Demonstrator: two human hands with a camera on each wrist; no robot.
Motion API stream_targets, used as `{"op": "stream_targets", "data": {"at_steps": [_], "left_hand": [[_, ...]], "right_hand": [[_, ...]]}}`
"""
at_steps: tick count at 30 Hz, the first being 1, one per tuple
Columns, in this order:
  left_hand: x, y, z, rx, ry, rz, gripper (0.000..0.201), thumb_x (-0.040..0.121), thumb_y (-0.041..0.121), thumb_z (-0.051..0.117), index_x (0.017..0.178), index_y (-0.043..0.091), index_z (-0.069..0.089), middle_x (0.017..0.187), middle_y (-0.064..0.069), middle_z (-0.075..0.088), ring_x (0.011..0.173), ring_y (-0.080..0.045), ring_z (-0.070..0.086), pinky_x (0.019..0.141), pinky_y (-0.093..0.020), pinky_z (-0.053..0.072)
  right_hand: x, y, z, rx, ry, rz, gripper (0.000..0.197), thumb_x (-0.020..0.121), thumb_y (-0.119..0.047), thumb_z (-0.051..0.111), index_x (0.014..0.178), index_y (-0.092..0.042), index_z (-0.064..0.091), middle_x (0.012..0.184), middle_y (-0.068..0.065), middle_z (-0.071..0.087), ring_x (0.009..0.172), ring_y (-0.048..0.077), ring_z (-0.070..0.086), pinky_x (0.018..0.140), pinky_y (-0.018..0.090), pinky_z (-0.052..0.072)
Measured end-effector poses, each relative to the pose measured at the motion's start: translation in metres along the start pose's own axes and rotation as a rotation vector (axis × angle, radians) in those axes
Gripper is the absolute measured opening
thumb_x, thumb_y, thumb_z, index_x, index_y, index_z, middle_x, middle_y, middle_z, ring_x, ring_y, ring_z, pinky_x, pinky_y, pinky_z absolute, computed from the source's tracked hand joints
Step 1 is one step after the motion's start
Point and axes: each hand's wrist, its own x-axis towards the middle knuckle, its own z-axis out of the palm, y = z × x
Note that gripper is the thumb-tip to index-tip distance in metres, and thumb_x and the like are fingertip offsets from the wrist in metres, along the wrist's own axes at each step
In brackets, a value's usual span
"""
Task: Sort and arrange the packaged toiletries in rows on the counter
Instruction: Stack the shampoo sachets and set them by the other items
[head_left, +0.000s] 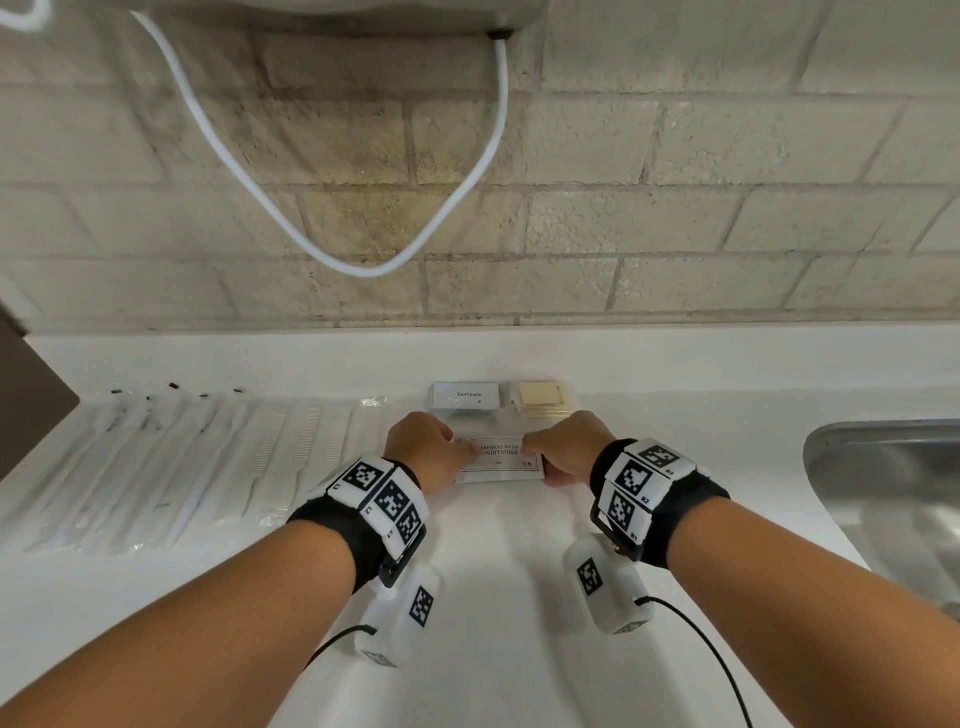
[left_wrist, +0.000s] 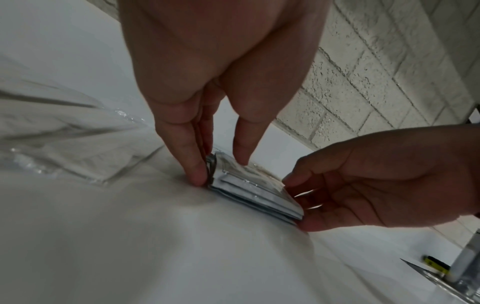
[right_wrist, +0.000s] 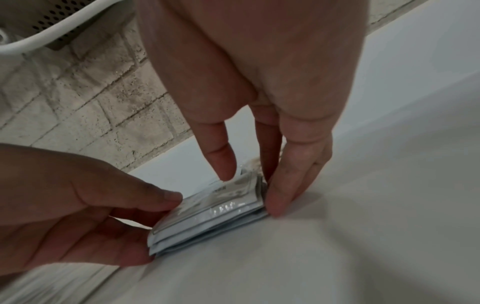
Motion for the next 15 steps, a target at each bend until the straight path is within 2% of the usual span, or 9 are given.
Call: {"op": "stream_targets", "data": {"at_steps": [3, 6, 10, 13, 15], "left_hand": [[0.0014, -0.0031, 0.0012, -0.018, 0.0, 0.007, 0.026, 0.081, 0.027, 0.072, 0.068, 0.018, 0.051, 0.076, -0.01, 0.055, 0.069, -0.021, 0.058, 0.087, -0.049, 0.055], [-0.0011, -0.0019, 0.0016, -0.01, 0.006, 0.009, 0.026, 0.081, 0.025, 0.071, 0.066, 0.019, 0.05, 0.076, -0.009, 0.054, 0.067, -0.019, 0.055, 0.086, -0.045, 0.054], [-0.0034, 0.0001, 0.001, -0.006, 0.016, 0.007, 0.04, 0.081, 0.025, 0.071, 0.057, 0.024, 0.039, 0.079, -0.009, 0.054, 0.07, -0.02, 0.056, 0.087, -0.045, 0.054], [-0.0032, 0.0, 0.0002, 0.002, -0.007, -0.005, 0.033, 0.08, 0.024, 0.071, 0.059, 0.021, 0.045, 0.076, -0.01, 0.056, 0.069, -0.02, 0.057, 0.087, -0.047, 0.056], [-0.0026, -0.0014, 0.0005, 0.007, -0.026, -0.002, 0.024, 0.08, 0.023, 0.071, 0.064, 0.016, 0.054, 0.074, -0.011, 0.057, 0.069, -0.021, 0.058, 0.086, -0.047, 0.056]], "right_hand": [[-0.0014, 0.0, 0.0012, 0.011, 0.008, -0.004, 0.015, 0.079, -0.016, 0.066, 0.082, -0.002, 0.061, 0.097, 0.019, 0.073, 0.087, 0.031, 0.073, 0.084, 0.043, 0.059], [-0.0027, 0.0001, 0.0009, 0.01, 0.002, 0.002, 0.016, 0.08, -0.016, 0.065, 0.088, -0.002, 0.061, 0.096, 0.018, 0.073, 0.085, 0.03, 0.073, 0.083, 0.041, 0.059], [-0.0042, 0.0005, 0.0001, -0.012, -0.001, 0.007, 0.017, 0.081, -0.015, 0.063, 0.091, -0.001, 0.062, 0.095, 0.017, 0.073, 0.086, 0.029, 0.073, 0.083, 0.04, 0.059], [-0.003, 0.0018, -0.0006, -0.013, -0.009, 0.009, 0.013, 0.081, -0.014, 0.063, 0.088, -0.002, 0.061, 0.095, 0.017, 0.072, 0.088, 0.03, 0.073, 0.083, 0.039, 0.059], [-0.0017, 0.0026, -0.0007, -0.012, -0.017, 0.011, 0.013, 0.081, -0.014, 0.063, 0.087, -0.002, 0.061, 0.096, 0.017, 0.072, 0.088, 0.029, 0.072, 0.083, 0.039, 0.059]]}}
